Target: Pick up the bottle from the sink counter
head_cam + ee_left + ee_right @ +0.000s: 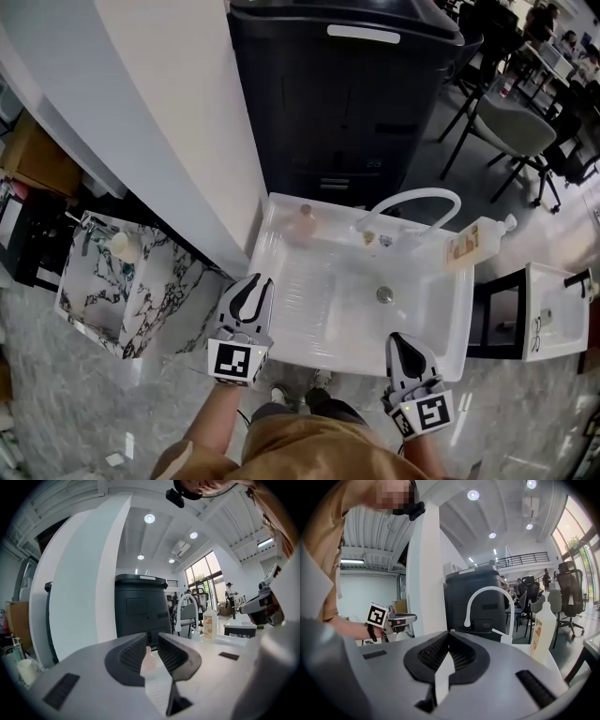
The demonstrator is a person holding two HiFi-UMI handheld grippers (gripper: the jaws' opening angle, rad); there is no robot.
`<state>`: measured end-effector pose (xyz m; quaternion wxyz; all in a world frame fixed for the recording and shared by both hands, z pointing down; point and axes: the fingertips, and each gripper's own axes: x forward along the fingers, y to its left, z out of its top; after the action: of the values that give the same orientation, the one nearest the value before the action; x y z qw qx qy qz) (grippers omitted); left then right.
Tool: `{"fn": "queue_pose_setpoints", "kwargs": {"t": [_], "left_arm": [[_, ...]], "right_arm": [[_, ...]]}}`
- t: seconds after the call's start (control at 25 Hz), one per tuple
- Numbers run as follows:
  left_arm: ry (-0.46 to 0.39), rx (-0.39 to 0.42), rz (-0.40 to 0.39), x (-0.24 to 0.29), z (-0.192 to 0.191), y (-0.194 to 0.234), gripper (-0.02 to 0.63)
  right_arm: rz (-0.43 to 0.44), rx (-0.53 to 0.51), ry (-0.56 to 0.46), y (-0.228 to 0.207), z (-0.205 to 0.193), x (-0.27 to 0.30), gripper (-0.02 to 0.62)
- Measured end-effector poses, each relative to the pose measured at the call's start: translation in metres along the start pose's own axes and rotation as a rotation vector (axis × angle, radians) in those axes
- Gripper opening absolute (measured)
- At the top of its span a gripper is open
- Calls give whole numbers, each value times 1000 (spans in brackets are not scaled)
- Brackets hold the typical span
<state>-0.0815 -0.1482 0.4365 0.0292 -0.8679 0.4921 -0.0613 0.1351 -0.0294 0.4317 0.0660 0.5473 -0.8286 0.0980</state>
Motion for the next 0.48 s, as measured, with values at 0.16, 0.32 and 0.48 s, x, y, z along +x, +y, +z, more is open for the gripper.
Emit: {"fn": "queue_pose_setpoints", "kwargs": {"t": [0.16, 0.32, 0.48], "left_arm": [[-4, -3, -5, 15, -5, -1, 61], [6, -8, -9, 28, -13, -2, 68], [14, -9, -4, 40, -22, 0, 74]], "right_arm": [[2, 10, 10, -4, -6, 1, 0], [4, 16, 20, -8, -9, 3, 0], [7, 20, 22, -13, -12, 6, 0]]}}
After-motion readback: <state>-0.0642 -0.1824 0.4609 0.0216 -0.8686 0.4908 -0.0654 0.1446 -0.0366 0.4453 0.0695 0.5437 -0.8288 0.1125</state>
